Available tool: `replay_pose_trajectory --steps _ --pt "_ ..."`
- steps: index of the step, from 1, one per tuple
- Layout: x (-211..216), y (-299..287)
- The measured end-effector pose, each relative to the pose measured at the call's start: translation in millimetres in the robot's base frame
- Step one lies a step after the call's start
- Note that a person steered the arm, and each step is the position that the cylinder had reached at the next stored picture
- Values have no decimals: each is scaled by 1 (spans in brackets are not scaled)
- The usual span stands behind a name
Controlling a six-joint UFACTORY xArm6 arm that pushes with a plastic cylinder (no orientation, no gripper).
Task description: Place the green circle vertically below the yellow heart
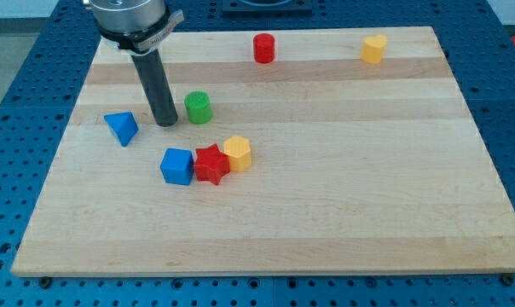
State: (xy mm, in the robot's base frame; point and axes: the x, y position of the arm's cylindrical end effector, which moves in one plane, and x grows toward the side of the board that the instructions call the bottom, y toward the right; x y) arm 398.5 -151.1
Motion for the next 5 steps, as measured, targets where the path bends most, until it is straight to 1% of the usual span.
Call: replay_pose_trajectory --steps 1,2,3,4,5 --pt "-13 34" --pt "-13 46" --pt "-13 89" --pt "-13 93" --pt "-13 76"
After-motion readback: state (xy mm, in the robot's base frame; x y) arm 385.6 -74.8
